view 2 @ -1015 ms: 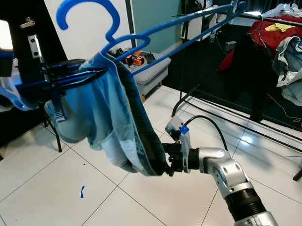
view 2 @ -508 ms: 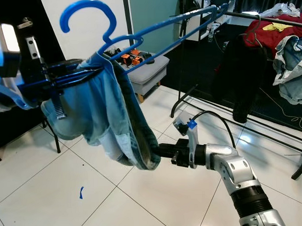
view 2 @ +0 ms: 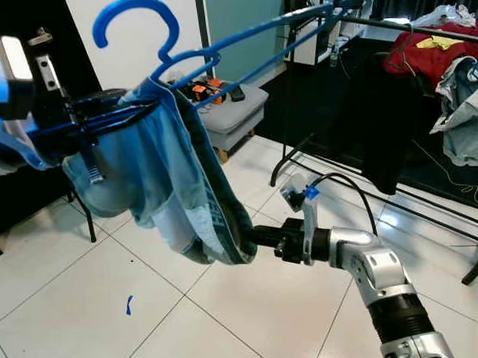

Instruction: Hang hanger

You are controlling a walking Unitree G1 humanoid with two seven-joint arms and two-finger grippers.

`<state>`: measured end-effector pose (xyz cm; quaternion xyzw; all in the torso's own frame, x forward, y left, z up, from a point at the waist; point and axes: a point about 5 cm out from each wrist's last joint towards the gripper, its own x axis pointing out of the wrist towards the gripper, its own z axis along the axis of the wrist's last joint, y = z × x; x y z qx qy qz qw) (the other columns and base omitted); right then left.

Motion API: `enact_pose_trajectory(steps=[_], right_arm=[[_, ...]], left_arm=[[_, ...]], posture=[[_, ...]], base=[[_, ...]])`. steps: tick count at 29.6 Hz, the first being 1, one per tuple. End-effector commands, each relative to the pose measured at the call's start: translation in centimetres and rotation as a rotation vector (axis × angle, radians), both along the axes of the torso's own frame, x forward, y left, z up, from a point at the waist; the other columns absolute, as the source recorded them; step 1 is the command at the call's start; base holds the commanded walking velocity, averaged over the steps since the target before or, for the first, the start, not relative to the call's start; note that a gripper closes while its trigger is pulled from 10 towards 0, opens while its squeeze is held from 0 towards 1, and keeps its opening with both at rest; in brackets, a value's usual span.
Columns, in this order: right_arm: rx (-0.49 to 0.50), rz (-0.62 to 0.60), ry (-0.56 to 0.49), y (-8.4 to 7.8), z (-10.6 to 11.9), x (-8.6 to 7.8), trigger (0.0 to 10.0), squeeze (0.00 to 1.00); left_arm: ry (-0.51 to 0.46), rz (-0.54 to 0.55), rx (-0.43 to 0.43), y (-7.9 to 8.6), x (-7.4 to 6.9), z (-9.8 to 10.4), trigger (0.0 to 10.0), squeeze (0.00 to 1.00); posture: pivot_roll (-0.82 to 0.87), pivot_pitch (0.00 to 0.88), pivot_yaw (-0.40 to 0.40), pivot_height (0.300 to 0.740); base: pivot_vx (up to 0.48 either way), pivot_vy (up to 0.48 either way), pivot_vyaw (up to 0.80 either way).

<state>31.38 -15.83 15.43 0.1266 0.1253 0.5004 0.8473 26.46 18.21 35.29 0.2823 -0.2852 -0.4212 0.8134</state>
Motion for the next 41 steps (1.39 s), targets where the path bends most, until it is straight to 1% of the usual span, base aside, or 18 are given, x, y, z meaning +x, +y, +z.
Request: enact_pose_trajectory(steps=[1, 4, 5, 6, 7, 9, 11, 12, 14, 18, 30, 32, 33, 34, 35, 36, 39, 41], right_arm=[[0.19, -0.102, -0.021, -1.3, 2.3, 1.2, 0.0, 0.0], [0.19, -0.102, -0.021, -1.3, 2.3, 1.2, 0.0, 0.0], [0.32, -0.173, -0.037, -2.2, 3.8, 2.0, 0.0, 0.0], [0.32, -0.173, -0.037, -2.2, 3.8, 2.0, 0.0, 0.0], [0.412, -0.244, -0.047, -3.1, 4.8, 2.6, 0.0, 0.0], [0.412, -0.244, -0.047, -3.1, 4.8, 2.6, 0.0, 0.0], [0.489, -0.379, -0.038, -4.4, 5.7, 3.7, 0.0, 0.0], [0.489, -0.379, -0.038, -4.4, 5.7, 3.7, 0.0, 0.0], [0.477, -0.455, -0.001, -4.8, 5.4, 4.4, 0.0, 0.0], [0.438, -0.508, 0.034, -4.8, 4.6, 5.0, 0.0, 0.0], [0.409, -0.567, 0.091, -5.3, 4.0, 5.3, 0.0, 0.0], [0.388, -0.604, 0.115, -5.5, 3.6, 5.5, 0.0, 0.0], [0.381, -0.645, 0.137, -5.7, 3.3, 5.7, 0.0, 0.0], [0.381, -0.645, 0.137, -5.7, 3.3, 5.7, 0.0, 0.0], [0.381, -0.672, 0.149, -5.8, 3.3, 5.9, 0.0, 0.0], [0.381, -0.672, 0.149, -5.8, 3.3, 5.9, 0.0, 0.0], [0.396, -0.685, 0.152, -5.5, 3.6, 6.1, 0.0, 0.0], [0.398, -0.683, 0.15, -5.4, 3.6, 6.1, 0.0, 0.0]], left_arm=[[0.048, 0.066, 0.026, 0.7, 1.0, -2.0, 10.0, 0.0], [0.048, 0.066, 0.026, 0.7, 1.0, -2.0, 10.0, 0.0], [0.082, 0.094, 0.033, 1.2, 1.4, -3.4, 10.0, 0.0], [0.082, 0.094, 0.033, 1.2, 1.4, -3.4, 10.0, 0.0], [0.121, 0.11, 0.037, 1.5, 1.6, -5.0, 10.0, 0.0], [0.121, 0.11, 0.037, 1.5, 1.6, -5.0, 10.0, 0.0], [0.193, 0.107, 0.042, 1.3, 1.4, -7.9, 10.0, 0.0], [0.193, 0.107, 0.042, 1.3, 1.4, -7.9, 10.0, 0.0], [0.216, 0.108, 0.064, 0.9, 1.2, -9.5, 10.0, 0.0], [0.224, 0.104, 0.07, 0.5, 1.3, -10.6, 10.0, 0.0], [0.217, 0.057, 0.051, -0.1, 0.6, -10.8, 10.0, 0.0], [0.221, 0.036, 0.05, -0.5, 0.4, -10.8, 10.0, 0.0], [0.253, -0.007, 0.086, -1.1, -0.3, -11.7, 10.0, 0.0], [0.253, -0.007, 0.086, -1.1, -0.3, -11.7, 10.0, 0.0], [0.286, -0.04, 0.133, -1.6, -0.9, -12.6, 10.0, 0.0], [0.286, -0.04, 0.133, -1.6, -0.9, -12.6, 10.0, 0.0], [0.355, -0.087, 0.247, -2.2, -1.9, -14.7, 10.0, 0.0], [0.368, -0.095, 0.272, -2.2, -2.0, -15.1, 10.0, 0.0]], posture=[[-0.06, 0.036, 0.028, 0.74], [-0.06, 0.036, 0.028, 0.74], [-0.06, 0.036, 0.03, 0.74], [-0.06, 0.036, 0.03, 0.74], [-0.07, 0.037, 0.033, 0.74], [-0.07, 0.037, 0.033, 0.74], [-0.06, 0.042, 0.028, 0.74], [-0.06, 0.042, 0.028, 0.74], [-0.06, 0.04, 0.023, 0.74], [-0.06, 0.042, 0.023, 0.74], [-0.06, 0.04, 0.02, 0.74], [-0.06, 0.033, 0.022, 0.74], [-0.06, 0.033, 0.024, 0.74], [-0.06, 0.033, 0.024, 0.74], [-0.06, 0.035, 0.028, 0.74], [-0.06, 0.035, 0.028, 0.74], [-0.06, 0.038, 0.027, 0.74], [-0.06, 0.038, 0.027, 0.74]], base=[[0.0, 0.0, 0.0], [0.0, 0.0, 0.0], [0.0, 0.0, 0.0], [0.0, 0.0, 0.0], [0.0, 0.0, 0.0], [0.0, 0.0, 0.0], [0.0, 0.0, 0.0], [0.0, 0.0, 0.0], [0.0, 0.0, 0.0], [0.0, 0.0, 0.0], [0.0, 0.0, 0.0], [0.0, 0.0, 0.0], [0.0, 0.0, 0.0], [0.0, 0.0, 0.0], [0.0, 0.0, 0.0], [0.0, 0.0, 0.0], [0.0, 0.0, 0.0], [0.0, 0.0, 0.0]])
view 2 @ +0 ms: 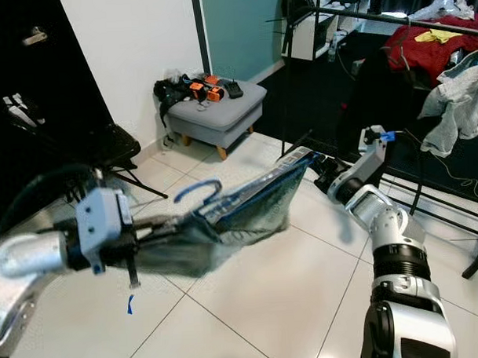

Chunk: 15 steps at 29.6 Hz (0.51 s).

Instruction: Hang hanger

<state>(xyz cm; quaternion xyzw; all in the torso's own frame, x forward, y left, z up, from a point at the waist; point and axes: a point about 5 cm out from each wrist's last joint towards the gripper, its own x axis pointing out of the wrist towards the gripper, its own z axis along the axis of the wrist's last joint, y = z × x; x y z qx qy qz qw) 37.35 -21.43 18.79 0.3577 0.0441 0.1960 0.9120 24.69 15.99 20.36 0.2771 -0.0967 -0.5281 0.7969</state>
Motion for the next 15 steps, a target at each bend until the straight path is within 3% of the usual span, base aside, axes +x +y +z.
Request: enact_pose_trajectory(steps=[1, 3, 4, 5, 8, 12, 14, 15], right_arm=[[0.003, -0.008, -0.01, 0.3, 0.4, 0.2, 0.0, 0.0], [0.003, -0.009, -0.01, 0.3, 0.4, 0.2, 0.0, 0.0], [0.0, -0.015, -0.007, 0.3, 0.5, 0.3, 0.0, 0.0], [0.0, -0.015, -0.007, 0.3, 0.5, 0.3, 0.0, 0.0], [-0.001, -0.023, -0.007, 0.4, 0.8, 0.5, 0.0, 0.0], [-0.001, -0.023, -0.007, 0.4, 0.8, 0.5, 0.0, 0.0], [-0.008, -0.019, -0.007, 0.4, 0.9, 0.5, 0.0, 0.0], [-0.008, -0.019, -0.007, 0.4, 0.9, 0.5, 0.0, 0.0]], left_arm=[[0.012, -0.028, 0.078, -0.1, -0.4, -0.6, 10.0, 0.0], [0.015, -0.033, 0.095, -0.2, -0.5, -0.8, 10.0, 0.0], [-0.001, -0.016, 0.17, 0.0, -0.2, -1.4, 10.0, 0.0], [-0.001, -0.016, 0.17, 0.0, -0.2, -1.4, 10.0, 0.0], [-0.068, 0.1, 0.338, 1.0, 1.3, -2.7, 10.0, 0.0], [-0.068, 0.1, 0.338, 1.0, 1.3, -2.7, 10.0, 0.0], [-0.126, 0.216, 0.311, 1.7, 2.3, -2.2, 10.0, 0.0], [-0.126, 0.216, 0.311, 1.7, 2.3, -2.2, 10.0, 0.0]], posture=[[-0.06, 0.038, 0.027, 0.74], [-0.06, 0.038, 0.027, 0.74], [-0.06, 0.039, 0.026, 0.74], [-0.06, 0.039, 0.026, 0.74], [-0.06, 0.039, 0.028, 0.74], [-0.06, 0.039, 0.028, 0.74], [-0.07, 0.042, 0.031, 0.74], [-0.07, 0.042, 0.031, 0.74]], base=[[0.0, 0.0, 0.0], [0.0, 0.0, 0.0], [0.0, 0.0, 0.0], [0.0, 0.0, 0.0], [0.0, 0.0, 0.0], [0.0, 0.0, 0.0], [0.0, 0.0, 0.0], [0.0, 0.0, 0.0]])
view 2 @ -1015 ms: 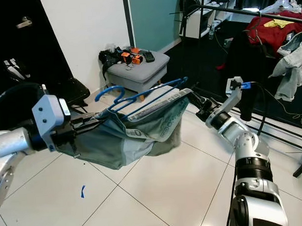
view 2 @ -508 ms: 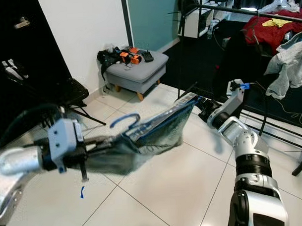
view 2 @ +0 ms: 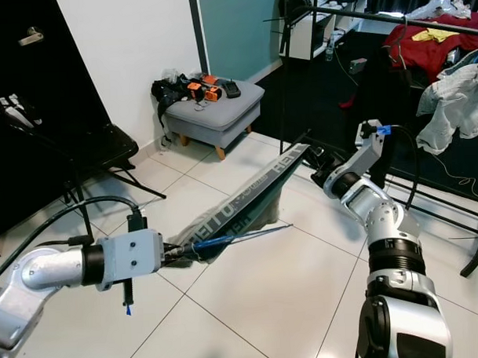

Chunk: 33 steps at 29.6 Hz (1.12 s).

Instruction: Hang hanger

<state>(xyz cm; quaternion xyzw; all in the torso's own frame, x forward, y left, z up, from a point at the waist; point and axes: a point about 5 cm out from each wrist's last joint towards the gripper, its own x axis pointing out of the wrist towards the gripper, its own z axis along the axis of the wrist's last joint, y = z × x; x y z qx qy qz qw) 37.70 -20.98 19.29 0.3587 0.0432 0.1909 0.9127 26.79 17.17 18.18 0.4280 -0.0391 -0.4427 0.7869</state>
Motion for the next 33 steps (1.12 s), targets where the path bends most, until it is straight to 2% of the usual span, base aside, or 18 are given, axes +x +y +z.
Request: enact_pose_trajectory(steps=[1, 4, 5, 6, 7, 10, 11, 14, 24, 32, 33], right_arm=[[-0.02, -0.005, -0.005, -0.1, 0.3, 0.0, 0.0, 0.0], [-0.03, -0.003, 0.003, -0.1, 0.0, 0.0, 0.0, 0.0], [-0.04, 0.002, 0.012, 0.0, -0.2, 0.0, 0.0, 0.0], [-0.04, 0.002, 0.012, 0.0, -0.2, 0.0, 0.0, 0.0], [-0.049, 0.006, 0.022, 0.1, -0.5, 0.0, 0.0, 0.0], [-0.049, 0.006, 0.022, 0.1, -0.5, 0.0, 0.0, 0.0], [-0.063, 0.012, 0.039, 0.3, -1.0, 0.0, 0.0, 0.0], [-0.071, 0.019, 0.048, 0.5, -1.2, 0.0, 0.0, 0.0], [-0.092, 0.02, 0.053, 0.2, -1.4, -0.2, 0.0, 0.0], [-0.107, 0.024, 0.057, 0.1, -1.7, -0.3, 0.0, 0.0], [-0.111, 0.021, 0.059, 0.1, -1.8, -0.3, 0.0, 0.0]], left_arm=[[-0.072, 0.093, -0.041, 1.0, 0.7, 1.1, 10.0, 0.0], [-0.104, 0.102, -0.085, 1.1, 0.8, 2.0, 10.0, 0.0], [-0.12, 0.092, -0.135, 1.1, 0.7, 2.8, 10.0, 0.0], [-0.12, 0.092, -0.135, 1.1, 0.7, 2.8, 10.0, 0.0], [-0.13, 0.071, -0.174, 0.9, 0.4, 3.4, 10.0, 0.0], [-0.13, 0.071, -0.174, 0.9, 0.4, 3.4, 10.0, 0.0], [-0.139, 0.03, -0.206, 0.4, 0.0, 4.0, 10.0, 0.0], [-0.125, -0.011, -0.21, 0.0, -0.3, 4.0, 10.0, 0.0], [-0.114, -0.003, -0.175, 0.0, -0.2, 3.4, 10.0, 0.0], [-0.111, -0.004, -0.182, 0.1, -0.3, 3.5, 10.0, 0.0], [-0.08, -0.032, -0.181, -0.1, -0.6, 3.4, 10.0, 0.0]], posture=[[-0.07, 0.043, 0.027, 0.74], [-0.07, 0.043, 0.027, 0.74], [-0.06, 0.043, 0.024, 0.74], [-0.06, 0.043, 0.024, 0.74], [-0.06, 0.044, 0.023, 0.74], [-0.06, 0.044, 0.023, 0.74], [-0.06, 0.042, 0.022, 0.74], [-0.06, 0.042, 0.022, 0.74], [-0.06, 0.044, 0.026, 0.74], [-0.06, 0.043, 0.027, 0.74], [-0.06, 0.042, 0.027, 0.74]], base=[[0.0, 0.0, 0.0], [0.0, 0.0, 0.0], [0.0, 0.0, 0.0], [0.0, 0.0, 0.0], [0.0, 0.0, 0.0], [0.0, 0.0, 0.0], [0.0, 0.0, 0.0], [0.0, 0.0, 0.0], [0.0, 0.0, 0.0], [0.0, 0.0, 0.0], [0.0, 0.0, 0.0]])
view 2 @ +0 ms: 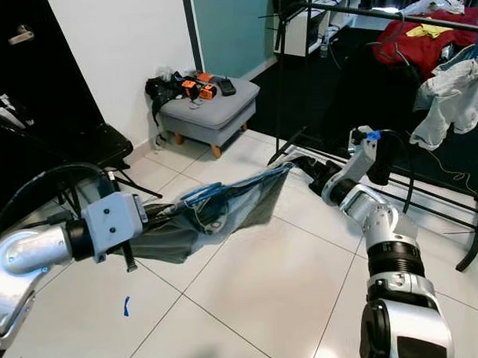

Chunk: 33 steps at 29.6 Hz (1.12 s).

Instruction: Hang hanger

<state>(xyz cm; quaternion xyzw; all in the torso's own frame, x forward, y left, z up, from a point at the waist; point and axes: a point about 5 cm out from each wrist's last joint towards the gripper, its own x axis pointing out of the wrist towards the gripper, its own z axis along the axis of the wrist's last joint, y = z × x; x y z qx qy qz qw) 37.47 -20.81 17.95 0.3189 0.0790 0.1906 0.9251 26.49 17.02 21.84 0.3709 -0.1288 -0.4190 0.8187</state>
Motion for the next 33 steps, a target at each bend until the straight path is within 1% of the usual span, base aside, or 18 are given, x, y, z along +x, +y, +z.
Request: enact_pose_trajectory(steps=[1, 3, 4, 7, 9, 11, 14, 17, 18, 20, 21, 23, 24, 27, 33], right_arm=[[-0.019, -0.005, 0.011, -0.1, -0.5, -0.1, 0.0, 0.0], [-0.019, -0.005, 0.011, -0.1, -0.5, -0.1, 0.0, 0.0], [-0.022, -0.006, 0.013, -0.1, -0.6, 0.0, 0.0, 0.0], [-0.026, -0.004, 0.014, 0.0, -0.6, 0.0, 0.0, 0.0], [-0.026, -0.004, 0.014, 0.0, -0.6, 0.0, 0.0, 0.0], [-0.03, -0.006, 0.015, -0.1, -0.6, 0.0, 0.0, 0.0], [-0.031, -0.006, 0.015, -0.1, -0.6, 0.0, 0.0, 0.0], [-0.033, -0.007, 0.013, -0.1, -0.5, 0.1, 0.0, 0.0], [-0.032, -0.006, 0.01, -0.1, -0.4, 0.1, 0.0, 0.0], [-0.032, -0.004, 0.005, -0.1, -0.3, 0.0, 0.0, 0.0], [-0.032, -0.004, 0.005, -0.1, -0.3, 0.0, 0.0, 0.0], [-0.034, -0.005, 0.002, -0.2, -0.2, 0.0, 0.0, 0.0], [-0.034, -0.005, 0.002, -0.2, -0.2, 0.0, 0.0, 0.0], [-0.034, -0.006, -0.002, -0.3, 0.0, 0.1, 0.0, 0.0], [-0.031, -0.005, -0.008, -0.4, 0.1, 0.0, 0.0, 0.0]], left_arm=[[0.051, -0.046, 0.012, -0.1, -0.7, -0.3, 10.0, 0.0], [0.051, -0.046, 0.012, -0.1, -0.7, -0.3, 10.0, 0.0], [0.078, -0.073, 0.002, -0.1, -1.0, -0.4, 10.0, 0.0], [0.131, -0.117, -0.062, -0.1, -1.6, -0.1, 10.0, 0.0], [0.131, -0.117, -0.062, -0.1, -1.6, -0.1, 10.0, 0.0], [0.174, -0.156, -0.112, -0.3, -2.0, 0.2, 10.0, 0.0], [0.176, -0.158, -0.118, -0.3, -2.1, 0.2, 10.0, 0.0], [0.155, -0.13, -0.099, 0.0, -1.8, 0.2, 10.0, 0.0], [0.14, -0.079, -0.061, 0.4, -1.2, -0.1, 10.0, 0.0], [0.126, -0.02, -0.011, 1.0, -0.6, -0.6, 10.0, 0.0], [0.126, -0.02, -0.011, 1.0, -0.6, -0.6, 10.0, 0.0], [0.141, -0.001, 0.035, 1.5, -0.5, -1.0, 10.0, 0.0], [0.141, -0.001, 0.035, 1.5, -0.5, -1.0, 10.0, 0.0], [0.149, 0.029, 0.073, 1.8, -0.4, -1.3, 10.0, 0.0], [0.14, 0.056, 0.081, 2.0, -0.2, -1.3, 10.0, 0.0]], posture=[[-0.06, 0.044, 0.028, 0.74], [-0.06, 0.044, 0.028, 0.74], [-0.06, 0.043, 0.026, 0.74], [-0.06, 0.043, 0.022, 0.74], [-0.06, 0.043, 0.022, 0.74], [-0.06, 0.042, 0.022, 0.74], [-0.06, 0.042, 0.022, 0.74], [-0.06, 0.042, 0.022, 0.74], [-0.07, 0.041, 0.025, 0.74], [-0.07, 0.04, 0.024, 0.74], [-0.07, 0.04, 0.024, 0.74], [-0.07, 0.04, 0.023, 0.74], [-0.07, 0.04, 0.023, 0.74], [-0.07, 0.038, 0.025, 0.74], [-0.07, 0.041, 0.024, 0.74]], base=[[0.0, 0.0, 0.0], [0.0, 0.0, 0.0], [0.0, 0.0, 0.0], [0.0, 0.0, 0.0], [0.0, 0.0, 0.0], [0.0, 0.0, 0.0], [0.0, 0.0, 0.0], [0.0, 0.0, 0.0], [0.0, 0.0, 0.0], [0.0, 0.0, 0.0], [0.0, 0.0, 0.0], [0.0, 0.0, 0.0], [0.0, 0.0, 0.0], [0.0, 0.0, 0.0], [0.0, 0.0, 0.0]])
